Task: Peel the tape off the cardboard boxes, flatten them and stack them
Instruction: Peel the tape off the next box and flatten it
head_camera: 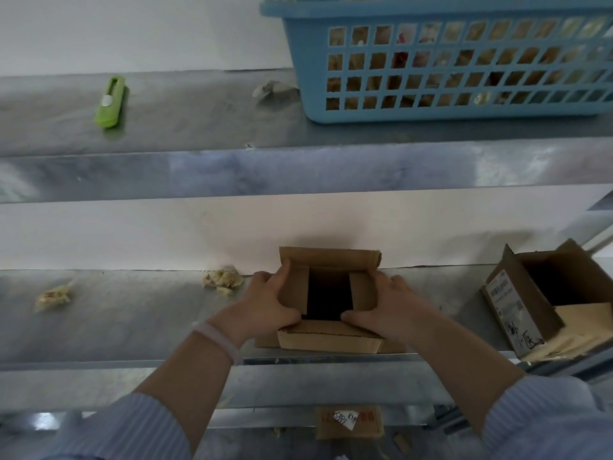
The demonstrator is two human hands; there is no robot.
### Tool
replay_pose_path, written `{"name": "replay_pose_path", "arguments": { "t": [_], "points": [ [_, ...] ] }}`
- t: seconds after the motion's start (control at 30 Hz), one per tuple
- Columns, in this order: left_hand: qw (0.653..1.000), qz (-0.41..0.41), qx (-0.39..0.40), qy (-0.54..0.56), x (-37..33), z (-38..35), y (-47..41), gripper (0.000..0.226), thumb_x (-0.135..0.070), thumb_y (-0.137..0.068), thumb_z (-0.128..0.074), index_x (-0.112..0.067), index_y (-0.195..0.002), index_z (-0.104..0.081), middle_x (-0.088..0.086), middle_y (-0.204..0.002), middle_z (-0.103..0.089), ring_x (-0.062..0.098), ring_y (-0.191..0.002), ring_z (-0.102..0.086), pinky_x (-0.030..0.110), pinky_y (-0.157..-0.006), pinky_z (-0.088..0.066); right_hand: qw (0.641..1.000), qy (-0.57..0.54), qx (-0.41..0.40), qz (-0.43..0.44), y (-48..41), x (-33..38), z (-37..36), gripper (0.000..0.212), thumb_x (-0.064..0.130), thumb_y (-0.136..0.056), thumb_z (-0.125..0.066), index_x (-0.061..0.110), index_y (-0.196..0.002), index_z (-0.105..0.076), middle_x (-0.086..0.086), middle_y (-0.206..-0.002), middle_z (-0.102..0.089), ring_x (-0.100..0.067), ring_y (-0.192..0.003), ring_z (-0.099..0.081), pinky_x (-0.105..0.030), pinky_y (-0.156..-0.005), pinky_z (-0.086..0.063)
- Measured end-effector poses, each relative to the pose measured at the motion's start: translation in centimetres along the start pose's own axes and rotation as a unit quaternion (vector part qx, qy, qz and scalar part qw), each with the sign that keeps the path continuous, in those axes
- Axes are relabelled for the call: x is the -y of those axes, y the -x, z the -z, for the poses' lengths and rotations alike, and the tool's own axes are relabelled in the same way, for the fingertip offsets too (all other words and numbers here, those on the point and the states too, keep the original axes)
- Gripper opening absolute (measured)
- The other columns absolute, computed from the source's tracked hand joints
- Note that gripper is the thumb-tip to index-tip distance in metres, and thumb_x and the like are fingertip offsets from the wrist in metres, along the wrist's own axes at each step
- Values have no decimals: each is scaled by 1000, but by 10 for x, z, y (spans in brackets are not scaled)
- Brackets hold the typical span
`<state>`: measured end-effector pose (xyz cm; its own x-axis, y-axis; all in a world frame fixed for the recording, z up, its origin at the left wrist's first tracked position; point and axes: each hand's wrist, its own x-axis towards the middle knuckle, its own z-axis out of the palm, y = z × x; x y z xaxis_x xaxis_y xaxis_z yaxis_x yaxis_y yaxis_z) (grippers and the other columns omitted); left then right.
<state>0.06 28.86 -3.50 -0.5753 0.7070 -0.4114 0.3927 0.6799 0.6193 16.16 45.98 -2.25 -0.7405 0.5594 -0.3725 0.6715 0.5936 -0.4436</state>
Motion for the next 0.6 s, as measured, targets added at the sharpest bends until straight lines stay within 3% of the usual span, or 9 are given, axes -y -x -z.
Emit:
{"name": "replay_pose_path", "arguments": {
  "t": [0.07,0.13,0.2,0.3,0.37,0.4,0.47,0.6],
  "points": [
    [999,24,5,-41,-7,5,-6,112,-49,-73,-74,-44,-149,9,5,-141,-28,23,-116,-46,27,-88,-44,999,-3,-37,-23,-6,5,-5,104,71,-64,-72,25,-144,-23,-3,-136,-42,-24,-120,-50,-37,-94,-48],
    [995,35,-16,-95,-17,3,-9,124,-68,-64,-73,-44,-148,14,10,-135,-36,27,-114,-49,31,-86,-47,998,-4,-48,-38,-9,10,-8,96,62,-65,-75,22,-136,-26,-5,-131,-47,-25,-113,-54,-39,-90,-51],
    [989,34,-54,-131,-21,-6,-12,126,-70,-63,-72,-41,-148,17,12,-131,-38,29,-110,-51,33,-86,-48,998,1,-40,-43,-9,14,-9,85,51,-70,-73,20,-132,-26,-7,-125,-48,-26,-106,-56,-38,-84,-51],
    [991,19,-96,-91,-18,-17,-10,112,-50,-75,-69,-42,-148,15,9,-125,-38,28,-102,-53,34,-84,-49,997,-42,-45,-35,-5,12,-10,77,48,-76,-65,24,-136,-24,-6,-124,-48,-25,-102,-55,-37,-80,-50],
    [994,-2,-109,33,-9,-15,-4,98,-38,-80,-62,-46,-148,8,1,-115,-48,24,-94,-59,35,-79,-53,994,-91,-49,-32,-1,7,-8,69,45,-81,-60,28,-138,-24,-2,-117,-51,-22,-97,-56,-35,-76,-49],
    [989,-17,-110,96,-4,-12,2,91,-29,-84,-57,-46,-148,4,-5,-107,-52,20,-89,-62,31,-72,-54,991,-122,-47,-31,1,4,-6,63,42,-85,-57,30,-137,-24,0,-109,-53,-20,-92,-58,-33,-72,-48],
    [984,-67,-119,115,5,-7,13,81,-12,-89,-50,-44,-149,-7,-10,-99,-53,14,-87,-61,19,-62,-50,977,-206,-44,-24,5,-1,-1,53,29,-91,-53,35,-135,-24,1,-97,-57,-18,-83,-61,-35,-68,-53],
    [969,-170,-168,62,24,-5,34,77,-4,-91,-44,-41,-150,-12,-7,-126,-45,9,-112,-49,24,-93,-48,949,-301,-92,15,8,-16,6,52,6,-88,-51,36,-128,-36,-2,-98,-62,-20,-87,-64,-41,-76,-58]
  ]
}}
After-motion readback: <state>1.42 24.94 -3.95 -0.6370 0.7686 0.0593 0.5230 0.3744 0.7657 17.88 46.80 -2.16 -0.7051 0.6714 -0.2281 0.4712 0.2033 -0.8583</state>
